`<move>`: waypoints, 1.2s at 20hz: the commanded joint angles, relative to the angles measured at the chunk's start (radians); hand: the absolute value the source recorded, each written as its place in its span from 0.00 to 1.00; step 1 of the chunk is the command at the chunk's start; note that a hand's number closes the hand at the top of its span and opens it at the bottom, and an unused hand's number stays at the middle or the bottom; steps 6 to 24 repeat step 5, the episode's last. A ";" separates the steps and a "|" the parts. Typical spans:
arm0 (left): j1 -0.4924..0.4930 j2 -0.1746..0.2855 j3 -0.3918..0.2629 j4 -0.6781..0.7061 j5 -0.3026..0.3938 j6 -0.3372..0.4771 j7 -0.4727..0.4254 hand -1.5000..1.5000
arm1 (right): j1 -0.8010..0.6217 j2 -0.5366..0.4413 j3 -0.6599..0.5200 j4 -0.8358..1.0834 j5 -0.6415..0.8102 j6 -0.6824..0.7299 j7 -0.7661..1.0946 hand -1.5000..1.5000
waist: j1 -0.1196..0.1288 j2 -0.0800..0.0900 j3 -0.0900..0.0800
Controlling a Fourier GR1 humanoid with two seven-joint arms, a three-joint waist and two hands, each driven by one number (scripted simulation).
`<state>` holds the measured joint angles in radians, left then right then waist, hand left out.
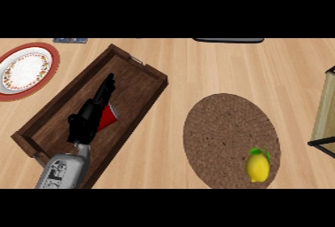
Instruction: Pick the bell pepper from the placemat and place it in the tiered shelf
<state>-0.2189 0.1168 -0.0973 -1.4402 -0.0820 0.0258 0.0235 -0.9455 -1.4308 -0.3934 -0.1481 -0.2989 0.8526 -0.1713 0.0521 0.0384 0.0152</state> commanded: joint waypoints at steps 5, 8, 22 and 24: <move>0.001 -0.008 -0.003 -0.005 -0.002 0.007 -0.004 0.50 | 0.062 -0.018 0.017 -0.013 0.027 0.076 -0.053 0.00 | -0.007 0.002 0.007; 0.001 -0.008 -0.003 -0.005 -0.002 0.007 -0.004 0.50 | 0.062 -0.018 0.017 -0.013 0.027 0.076 -0.053 0.00 | -0.007 0.002 0.007; 0.001 -0.008 -0.003 -0.005 -0.002 0.007 -0.004 0.50 | 0.062 -0.018 0.017 -0.013 0.027 0.076 -0.053 0.00 | -0.007 0.002 0.007; 0.001 -0.008 -0.003 -0.005 -0.002 0.007 -0.004 0.50 | 0.062 -0.018 0.017 -0.013 0.027 0.076 -0.053 0.00 | -0.007 0.002 0.007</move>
